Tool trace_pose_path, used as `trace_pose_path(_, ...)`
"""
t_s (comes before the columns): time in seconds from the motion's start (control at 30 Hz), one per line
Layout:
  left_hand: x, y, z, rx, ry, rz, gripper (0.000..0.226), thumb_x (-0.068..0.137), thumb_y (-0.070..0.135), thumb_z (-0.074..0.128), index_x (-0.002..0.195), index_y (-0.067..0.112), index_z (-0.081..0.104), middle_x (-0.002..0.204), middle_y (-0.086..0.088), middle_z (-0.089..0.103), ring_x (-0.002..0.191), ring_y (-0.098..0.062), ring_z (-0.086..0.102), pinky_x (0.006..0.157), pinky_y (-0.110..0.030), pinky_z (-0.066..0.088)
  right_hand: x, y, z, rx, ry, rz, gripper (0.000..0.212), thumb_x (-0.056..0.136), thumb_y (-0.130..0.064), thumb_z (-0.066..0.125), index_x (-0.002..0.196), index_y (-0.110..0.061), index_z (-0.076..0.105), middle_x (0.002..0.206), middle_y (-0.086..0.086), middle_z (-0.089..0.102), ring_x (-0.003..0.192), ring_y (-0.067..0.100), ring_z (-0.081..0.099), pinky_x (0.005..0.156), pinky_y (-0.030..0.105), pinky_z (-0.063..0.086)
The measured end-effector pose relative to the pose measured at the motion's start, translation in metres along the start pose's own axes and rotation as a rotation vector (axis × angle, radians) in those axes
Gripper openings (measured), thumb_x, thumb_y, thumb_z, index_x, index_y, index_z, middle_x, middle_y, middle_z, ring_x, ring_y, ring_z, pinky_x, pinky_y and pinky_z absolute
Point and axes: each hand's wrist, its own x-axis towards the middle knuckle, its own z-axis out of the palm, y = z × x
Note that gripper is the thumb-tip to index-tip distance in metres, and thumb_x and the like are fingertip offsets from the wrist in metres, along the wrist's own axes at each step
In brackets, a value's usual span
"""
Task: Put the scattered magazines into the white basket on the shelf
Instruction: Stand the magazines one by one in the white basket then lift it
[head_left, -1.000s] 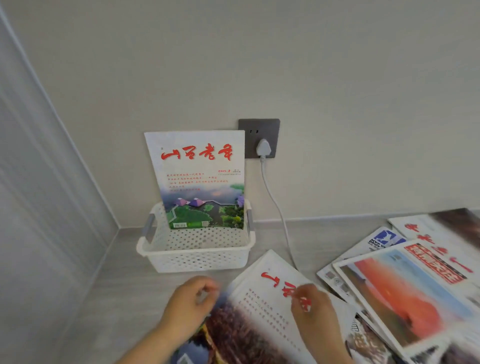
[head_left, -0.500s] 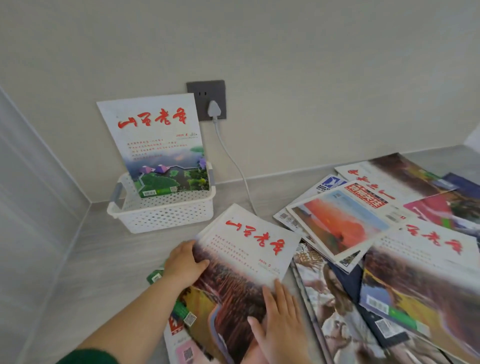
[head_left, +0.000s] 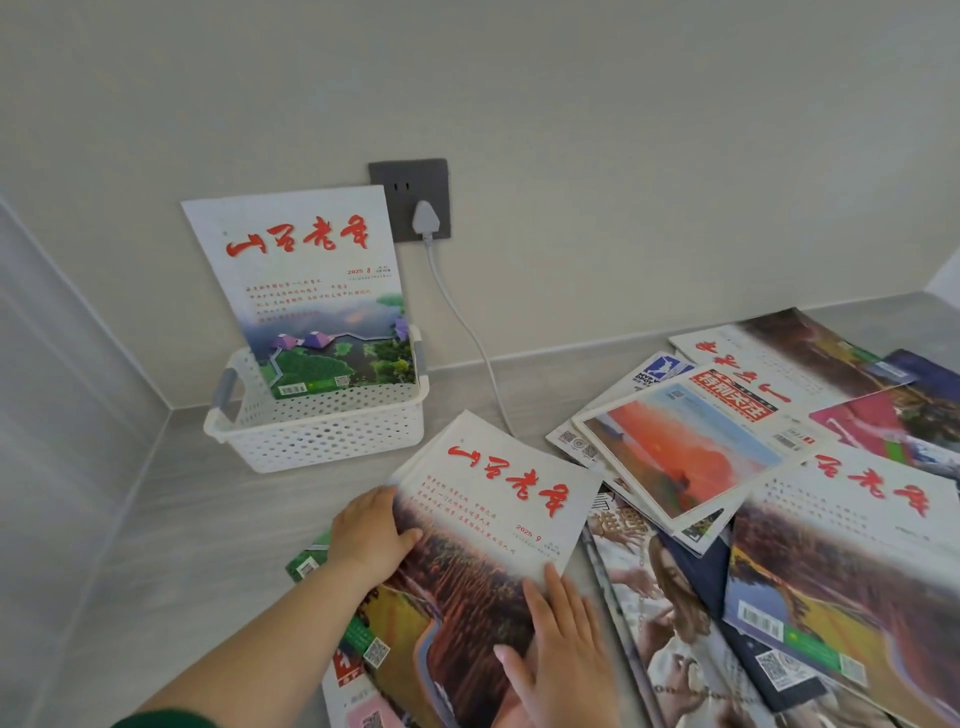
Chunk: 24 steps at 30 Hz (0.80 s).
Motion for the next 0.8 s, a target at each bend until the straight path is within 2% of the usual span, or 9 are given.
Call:
trace_pose_path(0.07,0.000,0.002,0.000,-0.074,0.018,-0.017,0.069,0.079,0.035,0.060,0.136,0.016,0.026,0.142,-0.007,0.039,0.129,-0.027,0.035,0.104,-0.036,0.033,0.000,0.000,0.000,0.006,-0.046,0.018,0.073,0.017,-0.068,0.077,0.076,-0.024,0.075,0.090,-0.003,0.075,0.095,0.019,0.066,0.111,0.022,-0.005)
trace_pose_path(0.17,0.002,0.002,-0.006,-0.358,0.012,-0.116,0.059,0.074,0.020,0.067,0.126,0.012,0.039,0.126,-0.013,0.052,0.115,-0.030,0.047,0.090,-0.033,0.042,0.000,0.002,-0.003,-0.004,-0.121,0.030,0.077,0.029,-0.069,0.075,0.090,-0.022,0.073,0.105,0.006,0.071,0.097,0.015,0.068,0.111,0.022,-0.002)
trace_pose_path(0.23,0.003,0.003,-0.011,-0.471,-0.033,-0.120,0.040,0.078,0.011,0.060,0.115,0.011,0.046,0.112,-0.013,0.058,0.104,-0.029,0.054,0.076,-0.028,0.040,-0.002,0.006,-0.003,0.106,-0.184,0.056,0.079,0.066,-0.063,0.060,0.131,-0.022,0.044,0.148,0.013,0.032,0.136,0.016,0.032,0.114,0.026,-0.001)
trace_pose_path(0.33,-0.001,0.007,-0.017,-0.367,0.021,-0.060,0.022,0.085,0.012,0.047,0.107,0.012,0.045,0.103,-0.013,0.061,0.083,-0.024,0.052,0.064,-0.029,0.034,0.000,0.012,0.004,0.258,-0.213,0.064,0.065,0.084,-0.052,0.044,0.140,-0.037,0.014,0.155,-0.007,-0.008,0.143,0.013,-0.006,0.116,0.029,-0.002)
trace_pose_path(0.47,-0.013,0.011,-0.031,-0.412,0.117,0.078,0.020,0.087,0.014,0.047,0.107,0.017,0.045,0.094,-0.003,0.057,0.081,-0.021,0.051,0.063,-0.029,0.036,0.000,0.009,-0.003,0.633,-0.032,0.186,0.070,0.081,-0.022,0.062,0.139,-0.021,0.023,0.154,0.003,0.013,0.140,0.016,0.016,0.112,0.024,0.016)
trace_pose_path(0.57,-0.027,0.012,-0.049,-0.556,0.186,0.165,0.015,0.086,0.013,0.052,0.093,0.024,0.043,0.089,0.003,0.055,0.079,-0.015,0.051,0.057,-0.025,0.036,0.011,0.009,-0.017,1.155,0.103,0.418,0.071,0.080,0.005,0.058,0.139,-0.010,0.021,0.134,0.006,0.042,0.112,0.020,0.048,0.087,0.014,0.043)
trace_pose_path(0.63,-0.034,0.012,-0.062,-0.709,0.216,0.182,0.017,0.085,0.010,0.053,0.087,0.024,0.044,0.087,0.003,0.056,0.076,-0.012,0.052,0.059,-0.023,0.037,0.022,0.010,-0.030,1.240,0.046,0.414,0.054,0.084,0.004,0.053,0.130,-0.016,0.034,0.116,-0.003,0.051,0.094,0.009,0.054,0.064,0.005,0.045)
trace_pose_path(0.7,-0.040,0.013,-0.076,-0.859,0.256,0.169,0.024,0.084,0.006,0.053,0.081,0.028,0.045,0.083,0.006,0.058,0.074,-0.008,0.054,0.060,-0.021,0.039,0.037,0.011,-0.044,1.261,-0.032,0.345,0.032,0.085,0.004,0.049,0.102,-0.023,0.053,0.097,-0.010,0.061,0.085,-0.001,0.056,0.060,0.011,0.044)
trace_pose_path(0.8,-0.042,0.013,-0.099,-0.960,0.352,0.180,0.030,0.083,0.001,0.053,0.079,0.030,0.046,0.079,0.007,0.059,0.066,0.003,0.057,0.057,-0.016,0.042,0.063,0.003,-0.069,1.202,-0.044,0.272,0.037,0.082,0.009,0.050,0.076,-0.026,0.061,0.073,-0.015,0.067,0.073,0.001,0.060,0.057,0.015,0.048)
